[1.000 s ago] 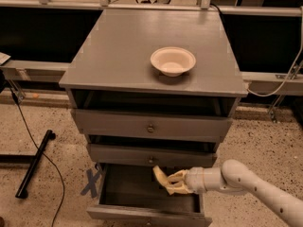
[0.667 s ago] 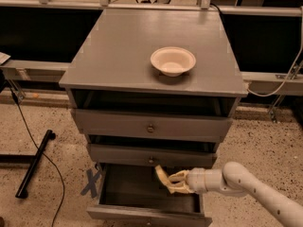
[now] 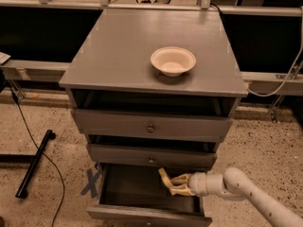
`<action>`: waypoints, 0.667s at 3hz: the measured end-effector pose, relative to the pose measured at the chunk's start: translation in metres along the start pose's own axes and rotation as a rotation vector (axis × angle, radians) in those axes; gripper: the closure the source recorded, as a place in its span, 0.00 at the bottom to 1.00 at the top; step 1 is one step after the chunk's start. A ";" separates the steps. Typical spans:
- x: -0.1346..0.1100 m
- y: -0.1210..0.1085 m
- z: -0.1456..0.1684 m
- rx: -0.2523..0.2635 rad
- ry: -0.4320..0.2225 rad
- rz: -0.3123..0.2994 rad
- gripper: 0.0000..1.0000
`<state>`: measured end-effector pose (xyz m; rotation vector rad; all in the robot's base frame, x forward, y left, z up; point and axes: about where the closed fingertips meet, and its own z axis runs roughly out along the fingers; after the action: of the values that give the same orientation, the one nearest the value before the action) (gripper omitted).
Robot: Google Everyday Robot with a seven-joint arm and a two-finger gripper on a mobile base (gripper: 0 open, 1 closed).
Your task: Place sponge into bottom drawer
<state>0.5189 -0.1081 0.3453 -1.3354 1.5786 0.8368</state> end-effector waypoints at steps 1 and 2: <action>0.029 0.000 0.005 -0.008 -0.017 0.033 1.00; 0.054 0.001 0.011 -0.009 -0.020 0.070 1.00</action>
Offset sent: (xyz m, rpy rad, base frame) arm -0.0009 -0.0206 -0.0828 0.0390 0.0993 -0.0411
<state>0.5179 -0.1183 0.2913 -1.2812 1.6159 0.8984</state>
